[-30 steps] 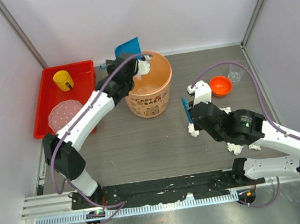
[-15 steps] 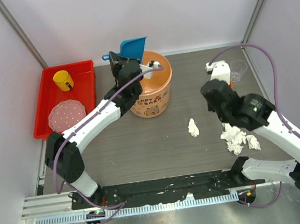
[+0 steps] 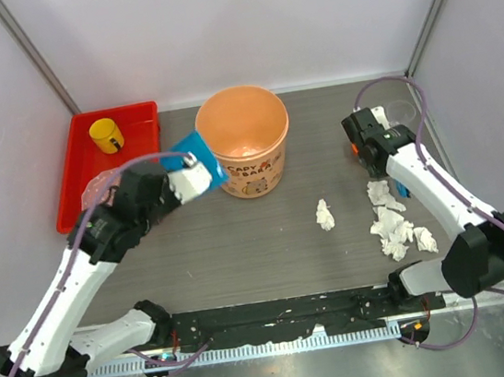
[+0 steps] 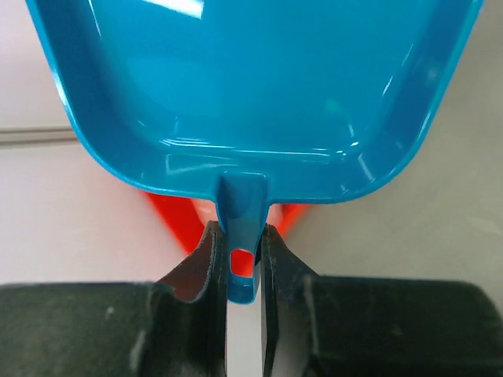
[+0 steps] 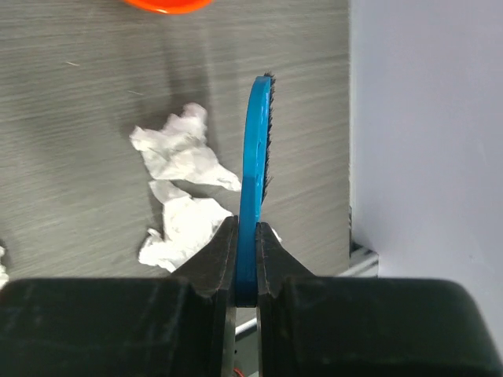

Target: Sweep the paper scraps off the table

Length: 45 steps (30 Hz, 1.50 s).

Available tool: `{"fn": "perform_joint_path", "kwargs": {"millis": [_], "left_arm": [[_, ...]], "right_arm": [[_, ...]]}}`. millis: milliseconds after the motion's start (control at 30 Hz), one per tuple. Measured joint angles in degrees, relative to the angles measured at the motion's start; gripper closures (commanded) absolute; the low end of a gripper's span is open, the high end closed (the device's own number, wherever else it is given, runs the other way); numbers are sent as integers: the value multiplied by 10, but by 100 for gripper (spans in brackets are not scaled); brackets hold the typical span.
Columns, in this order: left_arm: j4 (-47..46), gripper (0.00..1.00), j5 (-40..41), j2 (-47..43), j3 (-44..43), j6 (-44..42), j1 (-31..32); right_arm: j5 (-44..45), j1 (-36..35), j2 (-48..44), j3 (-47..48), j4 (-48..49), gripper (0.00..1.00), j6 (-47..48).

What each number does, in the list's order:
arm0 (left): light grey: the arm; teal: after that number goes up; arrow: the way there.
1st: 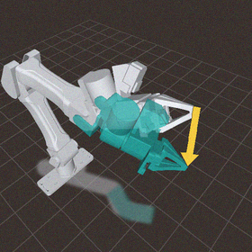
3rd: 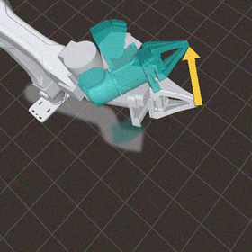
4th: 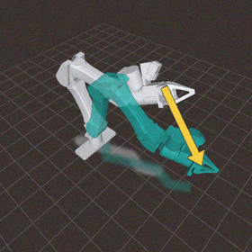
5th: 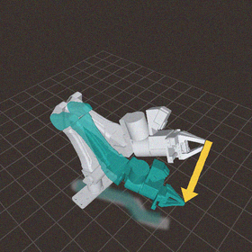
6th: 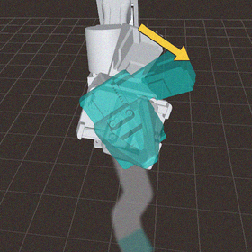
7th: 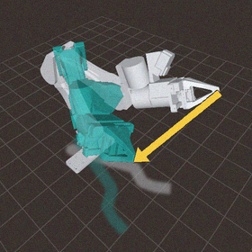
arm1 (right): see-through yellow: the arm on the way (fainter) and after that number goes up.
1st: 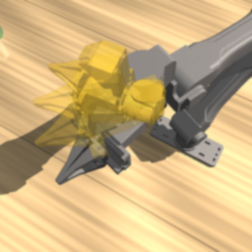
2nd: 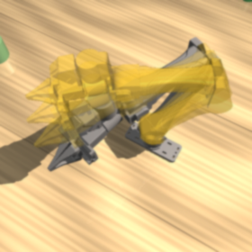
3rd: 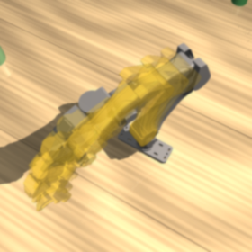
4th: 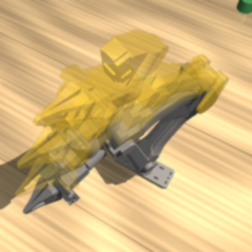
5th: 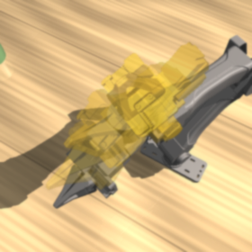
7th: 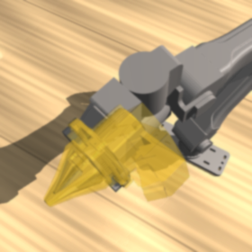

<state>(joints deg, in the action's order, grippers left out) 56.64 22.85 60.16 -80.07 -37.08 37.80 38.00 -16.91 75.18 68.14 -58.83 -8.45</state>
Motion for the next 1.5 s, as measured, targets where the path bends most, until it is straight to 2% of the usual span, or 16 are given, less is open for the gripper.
{"fn": "perform_joint_path", "kwargs": {"millis": [133, 233, 367, 467, 633, 833, 1067, 1267, 1367, 1500], "left_arm": [[77, 100, -79, -17, 165, 40, 0], [94, 100, -125, 28, 275, 54, 0], [87, 100, -161, 56, 341, 62, 0], [54, 100, -174, 91, 357, 67, 0], [-8, 100, -185, 168, 366, 71, 0], [-47, 100, -191, 191, 372, 74, 0], [-63, 100, -195, 195, 372, 73, 0], [-67, 100, -197, 212, 367, 67, 0], [-67, 100, -197, 232, 352, 66, 0], [-69, 100, -200, 256, 330, 66, 0]], "right_arm": [[-44, 2, 52, -2, 52, 99, 31], [-77, 1, 90, -3, 73, 99, 38], [-123, -14, 108, -34, 94, 99, 44], [-127, -75, 100, -54, 97, 99, 49], [-158, -233, 81, -58, 122, 99, 23], [-181, -341, 85, -31, 136, 99, -25], [-170, -366, 82, 55, 117, 99, -69], [-129, -365, 17, 110, 43, 99, -128], [-125, -366, -17, 106, -2, 99, -163], [-156, -369, -43, 50, -52, 99, -221]]}}
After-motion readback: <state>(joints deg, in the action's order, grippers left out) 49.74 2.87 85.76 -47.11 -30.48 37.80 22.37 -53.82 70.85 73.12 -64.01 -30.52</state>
